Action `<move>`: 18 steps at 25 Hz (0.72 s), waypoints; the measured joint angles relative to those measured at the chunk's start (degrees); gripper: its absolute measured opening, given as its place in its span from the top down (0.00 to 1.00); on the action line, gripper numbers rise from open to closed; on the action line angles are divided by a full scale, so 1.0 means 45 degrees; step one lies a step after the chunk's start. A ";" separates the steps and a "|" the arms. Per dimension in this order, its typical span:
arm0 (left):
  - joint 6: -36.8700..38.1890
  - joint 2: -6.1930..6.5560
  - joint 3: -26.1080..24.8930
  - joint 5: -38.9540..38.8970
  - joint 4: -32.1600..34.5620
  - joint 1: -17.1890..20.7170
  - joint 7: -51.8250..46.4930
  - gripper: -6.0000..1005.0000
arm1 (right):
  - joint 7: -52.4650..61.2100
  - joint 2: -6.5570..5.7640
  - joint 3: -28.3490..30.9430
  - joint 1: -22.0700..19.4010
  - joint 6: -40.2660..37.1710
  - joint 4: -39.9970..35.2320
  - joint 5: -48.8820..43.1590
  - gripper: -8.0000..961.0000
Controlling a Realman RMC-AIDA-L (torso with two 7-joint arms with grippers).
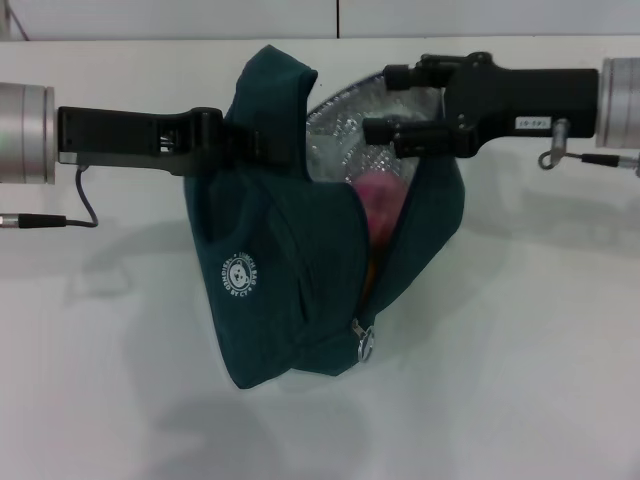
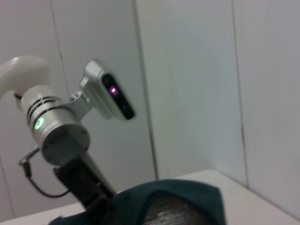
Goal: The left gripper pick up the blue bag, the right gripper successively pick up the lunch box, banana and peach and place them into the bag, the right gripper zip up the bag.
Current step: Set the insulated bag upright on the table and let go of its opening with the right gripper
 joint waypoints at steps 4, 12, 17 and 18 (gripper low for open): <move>-0.0001 0.0033 0.0000 0.0000 0.0000 0.0026 0.0000 0.96 | 0.0440 -0.0236 0.0907 -0.0011 -0.0425 -0.0048 0.0000 0.21; -0.0001 0.0036 0.0000 0.0000 0.0000 0.0051 0.0022 0.96 | 0.3037 -0.1078 0.2078 -0.0173 -0.0876 -0.0319 -0.0156 0.08; -0.0007 0.0022 0.0000 0.0000 0.0000 0.0045 0.0127 0.96 | 0.6583 -0.1906 0.2192 0.0096 -0.1017 -0.0030 -0.0328 0.09; -0.0009 0.0017 -0.0001 0.0000 0.0000 0.0045 0.0146 0.96 | 0.7274 -0.1991 0.2195 0.0132 -0.1016 0.0051 -0.0334 0.09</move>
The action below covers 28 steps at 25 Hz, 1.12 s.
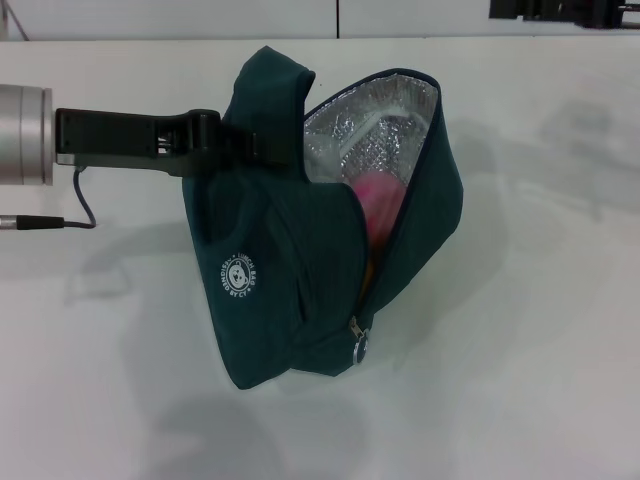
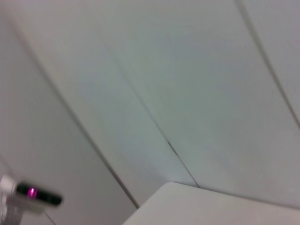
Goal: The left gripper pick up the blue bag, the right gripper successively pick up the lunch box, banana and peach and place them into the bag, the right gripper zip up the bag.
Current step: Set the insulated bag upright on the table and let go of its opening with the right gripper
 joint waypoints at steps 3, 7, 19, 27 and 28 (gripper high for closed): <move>0.0005 -0.0028 0.0000 0.0000 0.0000 0.0015 0.0022 0.96 | 0.1740 -0.0115 0.0018 -0.0020 0.0060 0.0110 -0.0001 0.09; 0.0008 -0.0051 0.0000 0.0000 0.0000 0.0036 0.0060 0.96 | 0.2941 -0.0208 0.0021 0.0029 -0.0149 0.0519 -0.0026 0.09; 0.0026 -0.0056 0.0000 0.0003 -0.0344 -0.0080 0.0310 0.96 | 0.3293 0.0728 -0.0080 0.0319 0.1194 0.1085 -0.2043 0.10; 0.0027 -0.0018 0.0000 0.0004 -0.0460 -0.0189 0.0342 0.96 | 0.3185 0.1692 -0.0297 0.0554 0.2131 0.1094 -0.2736 0.10; 0.0024 -0.0012 0.0000 0.0004 -0.0472 -0.0202 0.0342 0.96 | 0.3185 0.1747 -0.0299 0.0582 0.2179 0.1132 -0.2820 0.11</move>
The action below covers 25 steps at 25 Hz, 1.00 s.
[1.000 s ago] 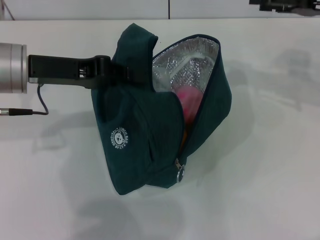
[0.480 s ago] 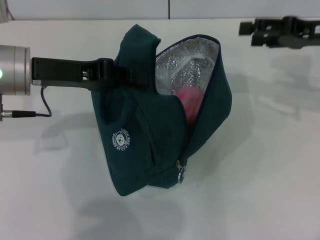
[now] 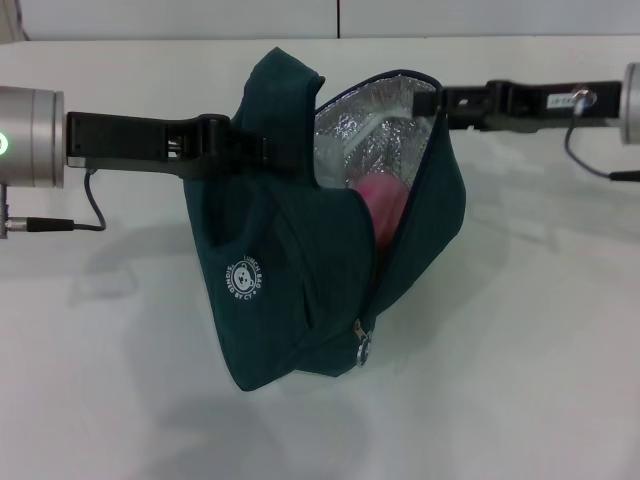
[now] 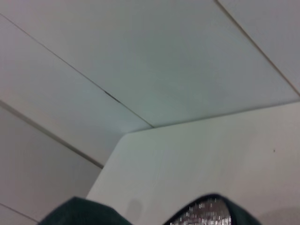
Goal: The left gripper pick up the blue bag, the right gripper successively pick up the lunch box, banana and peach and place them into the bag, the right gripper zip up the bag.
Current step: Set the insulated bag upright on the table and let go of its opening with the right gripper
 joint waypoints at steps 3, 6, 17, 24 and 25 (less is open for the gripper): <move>-0.0010 0.0003 0.0000 0.0000 -0.0014 0.0010 0.0012 0.96 | 0.0000 0.0144 -0.0007 0.0192 0.0054 0.0356 -0.0324 0.11; -0.0015 -0.0005 0.0000 0.0000 -0.0021 0.0071 0.0035 0.96 | 0.0010 0.0191 -0.0007 0.0311 0.0063 0.0645 -0.0486 0.11; -0.0024 -0.0033 0.0000 -0.0001 -0.0019 0.0125 0.0058 0.96 | -0.0067 0.0336 0.0168 -0.0278 0.0107 0.0176 -0.0330 0.38; -0.0037 -0.0011 0.0000 -0.0001 -0.0017 0.0051 0.0058 0.96 | -0.0153 0.0412 0.0137 -0.0321 -0.0045 -0.0231 -0.0328 0.60; -0.0037 -0.0005 0.0000 -0.0001 -0.0017 0.0044 0.0058 0.96 | -0.0172 0.0434 0.0150 -0.0340 -0.0097 -0.0304 -0.0316 0.61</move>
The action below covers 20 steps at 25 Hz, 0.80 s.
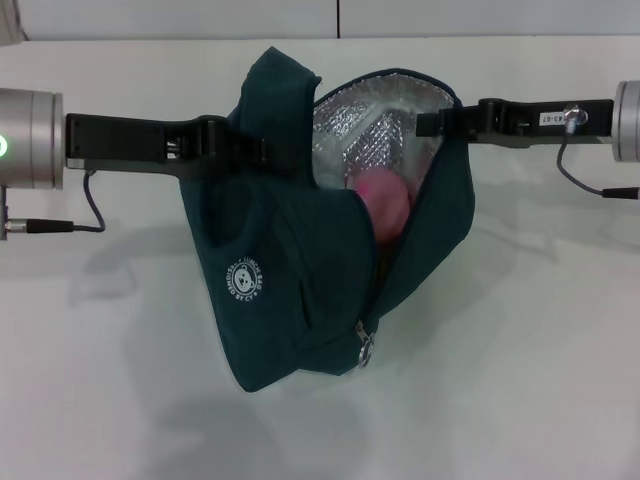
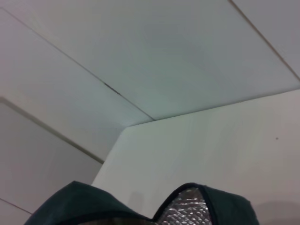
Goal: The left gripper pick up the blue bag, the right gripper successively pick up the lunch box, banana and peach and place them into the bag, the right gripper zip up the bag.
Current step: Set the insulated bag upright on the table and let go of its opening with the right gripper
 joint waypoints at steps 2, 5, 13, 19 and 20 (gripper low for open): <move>0.0000 0.0004 0.0001 -0.0001 0.0000 -0.0012 0.0000 0.96 | -0.0110 0.0048 0.0018 -0.0078 -0.0176 -0.0228 0.0165 0.62; -0.0001 0.0008 0.0000 -0.0111 0.0000 -0.0014 0.0011 0.96 | -0.0406 0.0080 0.0021 -0.0207 -0.0425 -0.0517 0.0690 0.65; 0.0002 0.0012 0.0000 -0.0299 0.0000 -0.0067 0.0138 0.96 | -0.0614 0.0076 0.0071 -0.0478 -0.0789 -0.1003 0.1414 0.74; 0.0001 -0.0010 0.0000 -0.0334 0.0000 -0.0177 0.0138 0.96 | -0.0615 0.0069 0.0325 -0.1159 -0.1680 -0.2421 0.2105 0.80; 0.0001 -0.0033 0.0004 -0.0335 0.0000 -0.0215 0.0139 0.96 | -0.0614 0.0049 0.0329 -0.1322 -0.1820 -0.2739 0.2261 0.81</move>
